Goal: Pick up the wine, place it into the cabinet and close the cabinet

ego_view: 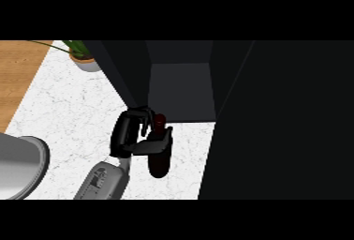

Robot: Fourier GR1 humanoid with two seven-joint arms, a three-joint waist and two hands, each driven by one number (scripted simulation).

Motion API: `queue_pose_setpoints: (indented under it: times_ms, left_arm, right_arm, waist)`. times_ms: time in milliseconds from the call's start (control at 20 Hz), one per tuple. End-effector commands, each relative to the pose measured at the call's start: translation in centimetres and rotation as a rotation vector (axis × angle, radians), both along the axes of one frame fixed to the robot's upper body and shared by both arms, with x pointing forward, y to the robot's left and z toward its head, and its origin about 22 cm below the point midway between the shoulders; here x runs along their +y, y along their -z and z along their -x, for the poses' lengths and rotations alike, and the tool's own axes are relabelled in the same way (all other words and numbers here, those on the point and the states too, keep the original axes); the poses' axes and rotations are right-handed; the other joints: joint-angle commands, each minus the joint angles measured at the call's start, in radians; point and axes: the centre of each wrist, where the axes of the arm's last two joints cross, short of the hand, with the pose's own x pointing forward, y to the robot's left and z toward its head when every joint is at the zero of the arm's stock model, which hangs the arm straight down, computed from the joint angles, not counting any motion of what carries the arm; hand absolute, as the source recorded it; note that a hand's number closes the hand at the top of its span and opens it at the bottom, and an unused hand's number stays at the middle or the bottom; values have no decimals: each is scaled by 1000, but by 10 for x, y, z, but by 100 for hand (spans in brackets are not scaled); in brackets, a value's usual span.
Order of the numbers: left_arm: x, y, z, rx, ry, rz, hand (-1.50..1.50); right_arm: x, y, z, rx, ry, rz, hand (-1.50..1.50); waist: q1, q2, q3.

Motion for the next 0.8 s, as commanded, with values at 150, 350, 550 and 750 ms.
queue_pose_setpoints:
  times_ms: [150, 350, 550, 750]
  left_arm:
    - [-14, -12, -34, 24, 19, -27, 150]
    - [-24, -7, -48, 37, -8, -42, 150]
    - [-20, -3, -60, 19, 8, -28, 150]
    - [-31, -17, -79, 45, 9, -11, 150]
  right_arm:
    - [-11, -35, 40, -23, -66, -110, -150]
    - [-10, -28, 43, -14, -71, -102, -150]
    - [-11, -31, 38, -26, -64, -95, -150]
    - [-12, -21, 40, -24, -65, -88, -150]
  waist:
    - [-12, 0, -1]
    - [-22, 1, 0]
    - [-14, 3, 0]
    - [-26, 4, 1]
